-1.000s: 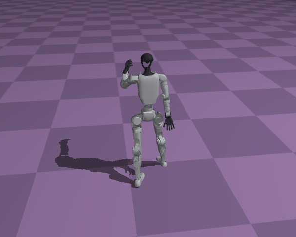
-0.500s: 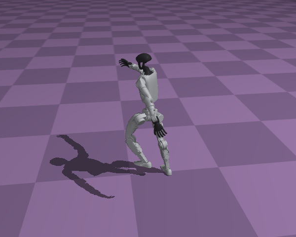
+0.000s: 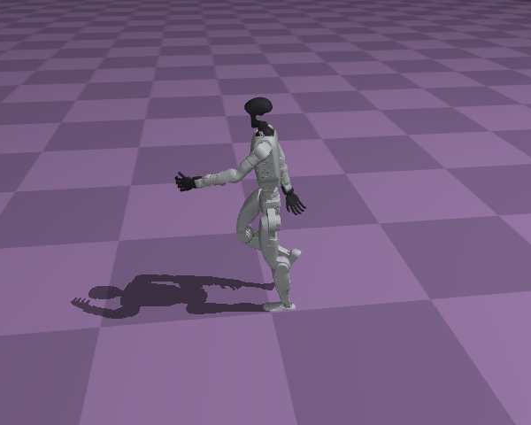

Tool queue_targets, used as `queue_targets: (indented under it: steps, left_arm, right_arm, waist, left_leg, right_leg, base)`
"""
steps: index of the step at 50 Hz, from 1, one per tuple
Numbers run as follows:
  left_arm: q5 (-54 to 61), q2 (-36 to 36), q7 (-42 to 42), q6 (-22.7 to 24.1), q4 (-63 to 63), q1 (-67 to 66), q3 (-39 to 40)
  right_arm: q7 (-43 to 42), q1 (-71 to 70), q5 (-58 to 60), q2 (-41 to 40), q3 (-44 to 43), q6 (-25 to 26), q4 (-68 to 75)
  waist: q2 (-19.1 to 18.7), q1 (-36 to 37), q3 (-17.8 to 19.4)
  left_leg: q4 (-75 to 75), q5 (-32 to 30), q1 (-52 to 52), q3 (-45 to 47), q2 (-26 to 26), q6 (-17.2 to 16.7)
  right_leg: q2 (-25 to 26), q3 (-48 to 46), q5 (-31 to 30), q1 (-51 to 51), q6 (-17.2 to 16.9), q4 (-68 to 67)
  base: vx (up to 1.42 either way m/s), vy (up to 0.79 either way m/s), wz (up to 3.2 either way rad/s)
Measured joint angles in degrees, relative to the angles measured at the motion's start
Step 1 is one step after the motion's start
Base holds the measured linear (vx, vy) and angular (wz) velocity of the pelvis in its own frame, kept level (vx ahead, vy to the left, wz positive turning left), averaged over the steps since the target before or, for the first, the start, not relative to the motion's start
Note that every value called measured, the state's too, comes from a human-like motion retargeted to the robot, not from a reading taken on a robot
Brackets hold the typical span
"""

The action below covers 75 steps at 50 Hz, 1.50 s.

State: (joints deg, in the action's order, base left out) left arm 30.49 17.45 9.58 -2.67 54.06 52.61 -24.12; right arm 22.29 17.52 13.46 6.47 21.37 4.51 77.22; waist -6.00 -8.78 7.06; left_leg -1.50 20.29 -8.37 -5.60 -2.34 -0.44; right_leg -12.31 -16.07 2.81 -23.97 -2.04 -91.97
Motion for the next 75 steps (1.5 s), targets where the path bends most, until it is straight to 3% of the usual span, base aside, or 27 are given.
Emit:
queue_targets:
  steps: [5,10,12,15,17,20,23,25,27,30,32,37,41,43,45,49,53,56,60,62,65,70,75]
  left_arm:
    - [5.1,5.4,0.8,1.8,-3.3,12.9,-2.1]
    - [9.4,5.7,0.8,4.2,-2.5,18.6,0.9]
    - [12.7,4.3,0.6,5.1,-2.7,17.5,3.5]
    - [17.6,2.1,-0.9,6.5,-3.6,12.1,7.2]
    - [18.1,1.5,-1.9,7.1,-4.1,5.3,7.7]
    - [14.9,1.1,-2.4,5.9,-2.3,-9.3,6.7]
    - [4.5,1.4,-3.3,1.7,5.9,-26.2,4.7]
    - [-6.5,1.1,-2.8,-2.2,13.9,-37.0,4.6]
    - [-17.8,0.3,-2.5,-5.9,21.2,-47.6,7.1]
    - [-28.6,-0.5,-2.9,-8.8,27.3,-63.3,12.0]
    - [-29.8,-0.4,-2.5,-8.0,27.7,-73.4,14.0]
    - [-22.1,0.0,4.4,-5.0,24.1,-92.4,14.9]
    - [-15.5,-1.1,9.7,-7.2,22.9,-96.9,13.9]
    - [-12.1,-2.3,9.8,-8.7,23.1,-95.1,13.7]
    - [-9.0,-3.9,7.6,-9.1,23.7,-91.4,14.8]
    - [-6.5,-7.2,2.4,-6.4,26.0,-79.6,19.0]
    - [-1.6,-8.7,-1.8,-3.0,28.0,-63.4,18.6]
    - [0.2,-7.2,-4.7,-1.5,27.5,-49.6,15.3]
    - [2.0,-2.0,-6.6,-0.7,24.3,-31.0,12.4]
    - [0.7,1.5,-5.8,-3.1,22.4,-21.4,14.0]
    - [2.1,6.9,-4.4,-3.5,17.7,-10.1,14.5]
    - [9.2,13.9,-4.9,0.3,9.6,4.2,13.3]
    - [16.0,16.2,-3.2,5.1,2.7,10.7,12.0]
  right_arm:
    - [5.8,14.1,-3.6,-2.8,8.4,-0.7,-5.8]
    - [14.3,14.6,-3.8,-4.1,15.3,0.7,-3.0]
    - [14.5,11.4,-2.6,-4.3,17.1,0.8,0.3]
    - [11.1,3.6,1.5,-3.0,17.9,0.9,5.0]
    - [5.9,-3.1,5.3,-1.0,16.8,1.2,7.3]
    - [-3.9,-13.9,7.2,4.1,13.1,2.9,8.6]
    - [-12.7,-25.8,-0.6,10.8,6.5,4.7,7.0]
    - [-17.8,-34.7,-10.4,15.0,1.1,4.2,5.0]
    - [-22.4,-43.7,-18.6,18.2,-5.8,2.8,2.3]
    - [-26.2,-56.7,-27.1,21.2,-12.7,1.3,-1.8]
    - [-27.3,-64.7,-30.5,22.3,-13.7,0.4,-3.9]
    - [-26.8,-81.8,-33.7,24.5,-8.8,-0.1,-5.3]
    - [-24.6,-89.5,-34.7,24.6,-5.3,1.7,-4.4]
    - [-24.0,-91.3,-34.7,23.8,-5.2,2.3,-3.7]
    - [-24.8,-90.8,-33.4,22.2,-6.7,1.8,-3.8]
    - [-26.9,-81.2,-28.2,17.6,-11.5,-1.2,-5.9]
    - [-26.1,-63.7,-20.1,12.2,-11.9,-3.2,-5.5]
    - [-20.8,-48.4,-14.9,8.9,-8.3,-2.9,-2.1]
    - [-13.8,-27.9,-8.9,6.0,-3.5,-1.6,3.5]
    - [-13.6,-18.2,-5.5,5.8,-3.3,2.6,5.2]
    - [-11.3,-3.6,-4.9,6.4,-4.4,4.1,6.7]
    - [-8.9,16.1,-10.0,8.3,-7.1,4.3,6.3]
    - [-4.5,25.7,-15.2,8.2,-7.1,5.1,4.8]
  waist:
    - [-1.2,-7.3,0.3]
    - [-0.2,-7.1,-1.0]
    - [0.9,-5.6,-2.1]
    - [4.2,-4.1,-1.7]
    - [6.1,-1.6,-0.2]
    - [7.6,4.1,1.0]
    - [10.9,8.2,0.4]
    - [12.1,8.8,-2.5]
    - [12.2,10.1,-3.4]
    - [13.0,14.9,-2.6]
    - [14.0,18.8,-2.0]
    - [16.3,26.8,-1.9]
    - [18.0,29.1,-2.7]
    - [18.7,30.1,-2.6]
    - [17.5,31.9,-1.8]
    - [10.5,32.0,-0.4]
    - [6.2,25.8,-0.9]
    - [3.8,19.7,-2.8]
    - [1.9,10.3,-3.6]
    - [1.0,5.8,-2.9]
    - [-0.8,-0.5,-2.2]
    - [-2.7,-6.8,-2.2]
    - [-2.7,-7.1,-4.7]
  left_leg:
    - [-1.3,-0.4,-2.9,-7.2,-3.2,-0.1]
    - [-0.2,0.6,-3.8,-9.5,-2.1,-0.8]
    - [0.7,1.1,-4.1,-10.1,-0.1,-1.4]
    - [1.6,1.2,-7.6,-12.8,5.3,-2.1]
    - [2.1,-0.4,-11.1,-14.1,7.7,-2.8]
    - [5.7,-6.5,-13.5,-11.8,10.5,-3.4]
    - [26.9,-9.9,-4.7,-1.8,15.3,-1.8]
    - [51.5,-8.3,10.1,6.9,14.9,0.4]
    - [70.8,-5.5,20.6,13.5,11.2,3.2]
    - [89.9,0.2,30.7,20.1,6.2,7.1]
    - [96.3,3.4,36.3,22.5,4.1,8.4]
    - [93.8,5.6,48.1,24.9,1.0,9.0]
    - [70.9,4.4,48.4,29.5,-1.4,10.6]
    - [50.6,3.4,42.8,34.4,-0.7,9.4]
    - [26.6,0.2,33.3,38.2,1.1,4.9]
    - [0.9,-7.6,17.7,36.2,1.6,-3.3]
    - [-3.1,-8.4,9.3,29.4,2.1,-5.0]
    - [-1.6,-5.4,6.9,24.6,0.9,-4.2]
    - [0.6,-1.8,5.1,17.2,0.6,-3.3]
    - [0.0,-1.5,3.2,13.7,0.5,-2.6]
    - [-1.3,-1.4,0.0,9.2,-0.9,-1.4]
    - [-2.2,-1.5,-3.3,4.9,-3.3,0.1]
    - [0.4,-0.4,-3.1,3.7,-3.0,-0.9]
  right_leg:
    - [4.2,-2.1,6.8,-8.9,-1.7,5.8]
    - [2.3,-8.3,9.7,-7.9,-1.1,35.1]
    - [2.8,-10.9,8.0,-3.2,-1.7,55.3]
    - [3.8,-10.4,0.3,7.3,-5.4,85.2]
    - [4.3,-7.8,-3.7,12.5,-8.4,93.5]
    - [5.4,-2.8,-5.0,18.0,-9.7,97.0]
    - [2.8,1.5,-2.3,21.6,-8.3,96.7]
    - [1.6,3.1,-0.3,20.9,-6.6,95.9]
    - [2.1,5.0,1.6,21.4,-4.9,95.0]
    - [3.1,9.7,3.7,23.9,-3.4,94.1]
    - [3.4,13.0,4.5,25.2,-3.0,93.9]
    - [3.7,18.9,5.3,26.7,-3.0,93.7]
    - [3.3,20.8,5.9,27.4,-3.8,93.2]
    - [2.8,21.8,6.5,28.1,-5.1,92.7]
    - [4.1,23.6,7.3,30.5,-6.3,92.1]
    - [10.2,26.5,7.6,38.9,-5.7,89.5]
    - [13.8,23.9,-0.4,40.5,-4.9,78.3]
    - [15.1,16.2,-4.2,28.7,-4.8,51.7]
    - [11.2,7.6,-1.3,10.7,-0.9,17.3]
    - [10.3,6.4,1.1,3.0,0.3,6.2]
    - [10.9,5.1,4.6,-6.2,-1.0,-1.7]
    - [8.7,2.8,9.0,-15.0,-3.0,5.4]
    - [3.7,-2.3,10.6,-12.1,-2.1,39.1]
  base:
    - [0.42,-0.16,1.44]
    - [0.44,-0.19,0.60]
    - [0.50,-0.22,0.37]
    - [0.61,-0.25,0.40]
    - [0.65,-0.26,-0.31]
    - [0.66,-0.26,-1.12]
    - [0.65,-0.24,-1.11]
    - [0.58,-0.18,-0.50]
    - [0.60,-0.14,-0.77]
    - [0.60,-0.12,-1.42]
    - [0.57,-0.08,-1.58]
    - [0.53,0.00,-1.11]
    - [0.54,0.09,-0.42]
    - [0.61,0.15,-0.54]
    - [0.68,0.20,-0.96]
    - [0.73,0.26,-0.47]
    - [0.72,0.27,0.88]
    - [0.67,0.21,1.35]
    - [0.63,0.12,1.53]
    - [0.61,0.05,1.46]
    - [0.60,-0.02,1.32]
    - [0.59,-0.11,0.87]
    - [0.59,-0.18,0.30]
